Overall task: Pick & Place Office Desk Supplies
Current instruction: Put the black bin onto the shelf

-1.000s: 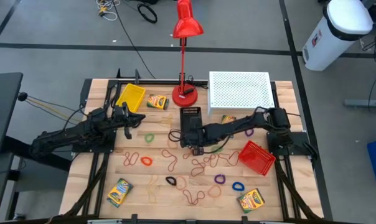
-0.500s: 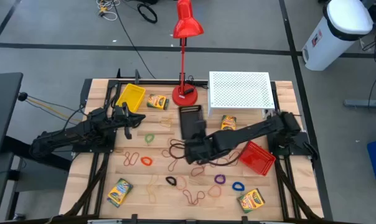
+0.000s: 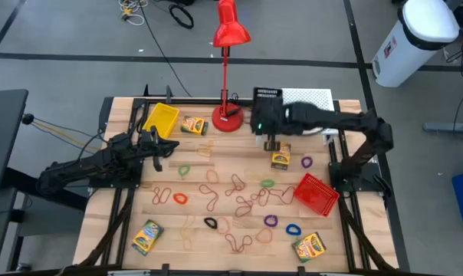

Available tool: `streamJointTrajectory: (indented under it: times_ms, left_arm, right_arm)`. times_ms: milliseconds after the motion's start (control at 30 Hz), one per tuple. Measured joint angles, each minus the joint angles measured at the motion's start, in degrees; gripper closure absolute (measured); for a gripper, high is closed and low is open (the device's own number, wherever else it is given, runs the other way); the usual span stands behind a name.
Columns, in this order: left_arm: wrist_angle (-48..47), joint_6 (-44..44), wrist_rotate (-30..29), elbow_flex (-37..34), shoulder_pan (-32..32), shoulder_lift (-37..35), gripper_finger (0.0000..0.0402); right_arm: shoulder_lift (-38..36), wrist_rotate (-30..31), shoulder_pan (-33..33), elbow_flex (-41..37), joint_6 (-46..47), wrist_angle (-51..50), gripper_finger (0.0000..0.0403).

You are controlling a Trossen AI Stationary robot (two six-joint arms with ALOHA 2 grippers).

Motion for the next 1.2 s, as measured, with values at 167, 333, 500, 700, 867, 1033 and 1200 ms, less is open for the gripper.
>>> streamJointTrajectory:
  times_ms: [167, 333, 500, 700, 867, 1033, 1200]
  left_arm:
    - [0.0, 0.0, 0.0, 0.0, 0.0, 0.0, 0.0394]
    - [0.0, 0.0, 0.0, 0.0, 0.0, 0.0, 0.0394]
    - [0.0, 0.0, 0.0, 0.0, 0.0, 0.0, 0.0394]
    - [0.0, 0.0, 0.0, 0.0, 0.0, 0.0, 0.0394]
    - [0.0, 0.0, 0.0, 0.0, 0.0, 0.0, 0.0394]
    - [0.0, 0.0, 0.0, 0.0, 0.0, 0.0, 0.0394]
    - [0.0, 0.0, 0.0, 0.0, 0.0, 0.0, 0.0394]
  right_arm:
    - [-2.5, -6.7, -8.2, -7.0, -6.3, 6.9, 0.0389]
    - [-3.5, -9.7, -11.0, -9.1, -9.6, 10.3, 0.0392]
    - [-3.5, -11.1, -11.2, -10.1, -9.5, 10.4, 0.0388]
    - [-3.5, -11.9, -11.1, -11.2, -8.5, 10.5, 0.0389]
    - [-3.5, -11.9, -11.1, -11.3, -7.6, 10.6, 0.0382]
    - [-3.4, -11.3, -11.1, -11.3, -8.3, 10.7, 0.0383]
    - [-3.4, -11.3, -11.1, -11.3, -8.6, 10.7, 0.0382]
